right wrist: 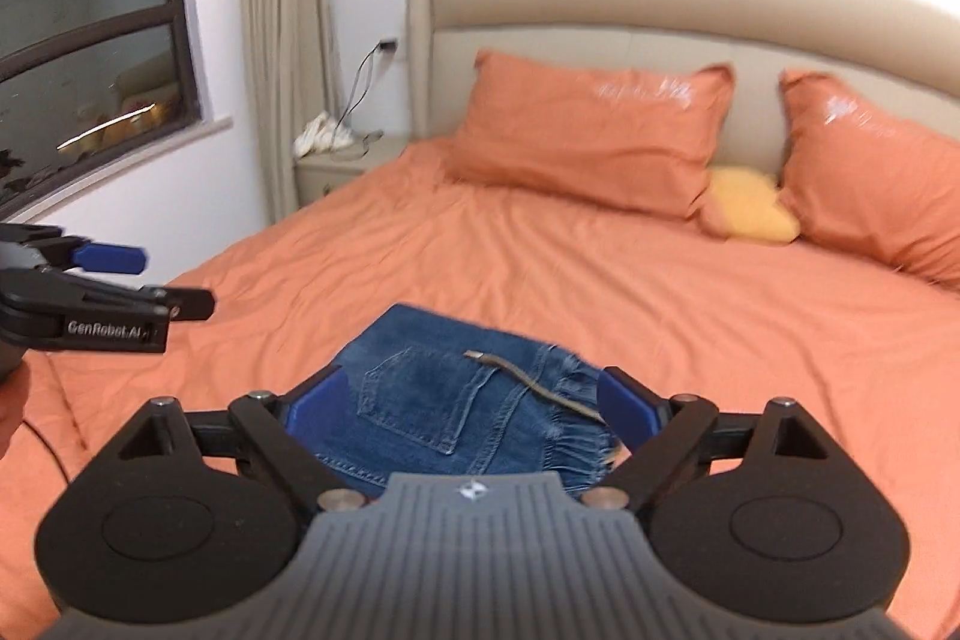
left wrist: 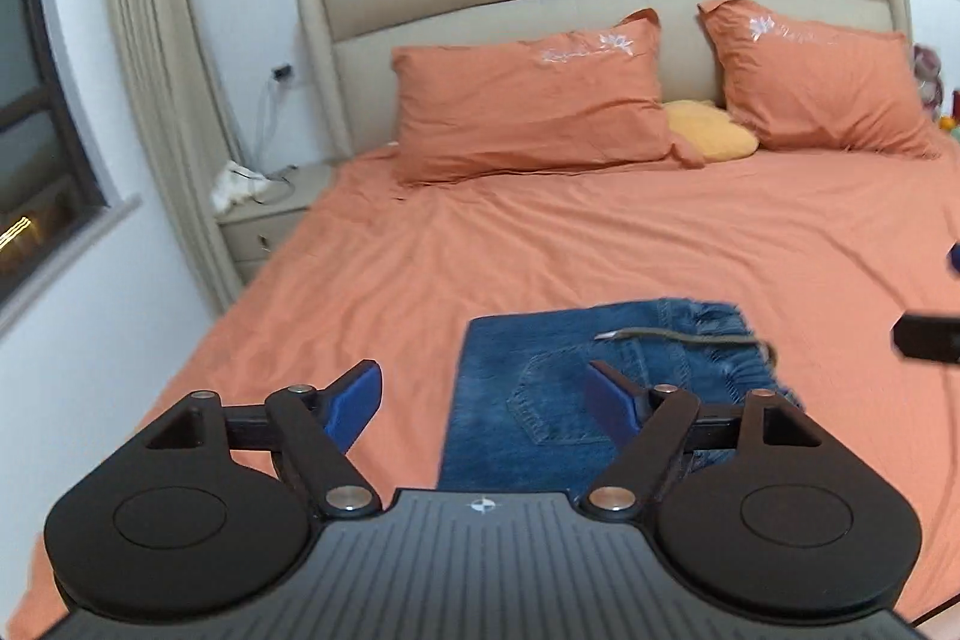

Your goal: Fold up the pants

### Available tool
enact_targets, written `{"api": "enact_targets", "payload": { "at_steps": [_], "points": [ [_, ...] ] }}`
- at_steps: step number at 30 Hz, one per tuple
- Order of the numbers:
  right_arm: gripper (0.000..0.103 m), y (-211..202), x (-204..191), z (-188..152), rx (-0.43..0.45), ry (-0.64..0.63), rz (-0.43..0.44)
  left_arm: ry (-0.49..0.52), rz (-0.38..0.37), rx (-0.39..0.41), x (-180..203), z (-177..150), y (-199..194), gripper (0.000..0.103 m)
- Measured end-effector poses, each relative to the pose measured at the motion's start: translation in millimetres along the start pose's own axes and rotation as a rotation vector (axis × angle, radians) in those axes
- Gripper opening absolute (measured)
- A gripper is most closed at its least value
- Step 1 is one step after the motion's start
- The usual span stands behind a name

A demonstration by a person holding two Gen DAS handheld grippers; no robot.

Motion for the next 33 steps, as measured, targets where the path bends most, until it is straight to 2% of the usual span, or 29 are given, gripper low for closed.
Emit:
{"api": "enact_targets", "payload": {
  "at_steps": [4,12,16,23,28,33],
  "points": [
    [0.089,-23,-6,-17,0.019,0.009,-0.054,0.053,0.065,0.004,11,-12,-14,0.09],
    [0.089,-33,-12,-51,0.006,0.047,-0.1,-0.027,0.031,-0.099,20,-47,-18,0.09],
    [0.089,-20,-11,-68,-0.042,0.063,-0.109,-0.082,0.008,-0.165,22,-65,-13,0.09],
    [0.089,7,-13,-85,-0.085,0.122,-0.102,-0.108,0.005,-0.237,29,-90,3,0.09],
    [0.089,22,-14,-92,-0.12,0.127,-0.105,-0.102,0.002,-0.246,29,-92,9,0.09],
    [0.089,25,-13,-89,-0.115,0.115,-0.113,-0.111,-0.003,-0.244,27,-89,13,0.09]
  ]
}}
Point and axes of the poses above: each gripper's, at about its wrist camera, not at the fingertips, and y roughly the way its jaws point, x to its right, z to its top, the point moved 9 cm from there along y, roughly the way its jaws point, and after that the axes turned 9 degrees about x, right-handed, at the moved point
